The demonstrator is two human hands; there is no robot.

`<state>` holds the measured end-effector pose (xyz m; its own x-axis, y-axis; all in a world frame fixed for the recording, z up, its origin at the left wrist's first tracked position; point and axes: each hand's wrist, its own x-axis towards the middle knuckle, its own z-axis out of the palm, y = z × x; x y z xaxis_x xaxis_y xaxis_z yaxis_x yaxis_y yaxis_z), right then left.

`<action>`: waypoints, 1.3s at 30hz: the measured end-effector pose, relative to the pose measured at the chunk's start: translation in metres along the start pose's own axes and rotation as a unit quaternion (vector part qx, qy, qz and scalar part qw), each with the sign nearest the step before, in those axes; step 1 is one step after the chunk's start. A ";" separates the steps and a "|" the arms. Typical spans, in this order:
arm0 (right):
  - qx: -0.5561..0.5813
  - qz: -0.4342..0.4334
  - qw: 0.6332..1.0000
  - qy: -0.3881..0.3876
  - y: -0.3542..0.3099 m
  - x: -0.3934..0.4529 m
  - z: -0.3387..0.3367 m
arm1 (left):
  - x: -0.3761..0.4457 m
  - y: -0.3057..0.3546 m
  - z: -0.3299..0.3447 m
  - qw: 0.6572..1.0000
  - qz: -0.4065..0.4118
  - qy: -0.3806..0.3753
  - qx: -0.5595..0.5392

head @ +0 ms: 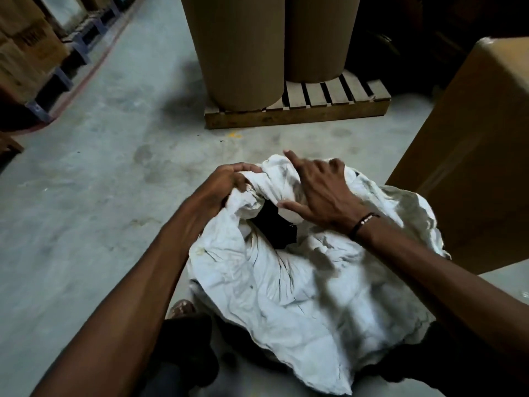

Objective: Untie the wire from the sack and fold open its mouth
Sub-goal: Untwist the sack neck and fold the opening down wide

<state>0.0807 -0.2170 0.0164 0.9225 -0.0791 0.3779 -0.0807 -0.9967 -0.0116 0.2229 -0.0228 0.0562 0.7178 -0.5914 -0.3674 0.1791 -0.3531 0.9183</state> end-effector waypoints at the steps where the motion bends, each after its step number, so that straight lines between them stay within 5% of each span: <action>1: -0.001 -0.007 1.000 -0.002 -0.002 0.001 0.006 | 0.002 0.000 -0.004 1.000 -0.013 -0.006 -0.006; 5: 0.102 -0.006 0.994 -0.035 -0.005 0.014 0.029 | -0.009 0.003 -0.012 0.981 0.048 0.053 0.181; 9: 0.233 0.097 0.967 -0.018 0.007 0.034 0.029 | -0.074 0.010 0.009 0.848 0.051 0.136 0.510; 14: 0.388 0.225 0.892 -0.053 0.014 0.053 0.024 | -0.136 -0.016 0.064 0.713 0.030 0.217 0.666; 18: 0.454 0.284 0.838 -0.107 0.017 0.052 0.023 | -0.107 -0.037 0.025 0.667 0.067 0.277 0.688; 21: 0.475 0.307 0.818 -0.107 0.015 0.047 0.022 | -0.085 -0.044 -0.004 0.698 0.024 0.286 0.656; 26: 0.504 0.325 0.794 -0.099 0.010 0.045 0.023 | -0.069 -0.051 0.019 0.846 -0.121 0.217 0.471; 30: 0.534 0.326 0.776 -0.080 0.015 0.045 0.017 | -0.051 -0.047 0.009 0.898 -0.034 0.308 0.311; 33: 0.544 0.363 0.754 -0.060 0.028 0.046 0.015 | -0.035 -0.031 -0.007 0.973 -0.030 0.217 0.071; 36: 0.528 0.373 0.760 -0.070 0.049 0.046 0.017 | -0.024 -0.023 -0.042 0.962 -0.137 0.098 -0.216; 39: 0.513 0.345 0.780 -0.097 0.070 0.040 0.021 | -0.018 -0.033 -0.084 0.944 -0.188 0.150 -0.225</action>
<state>0.1202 -0.2904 0.0112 0.8406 -0.5065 -0.1920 -0.3306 -0.1988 -0.9226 0.2605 0.0610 0.0449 0.6923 -0.2294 -0.6842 0.6789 -0.1145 0.7253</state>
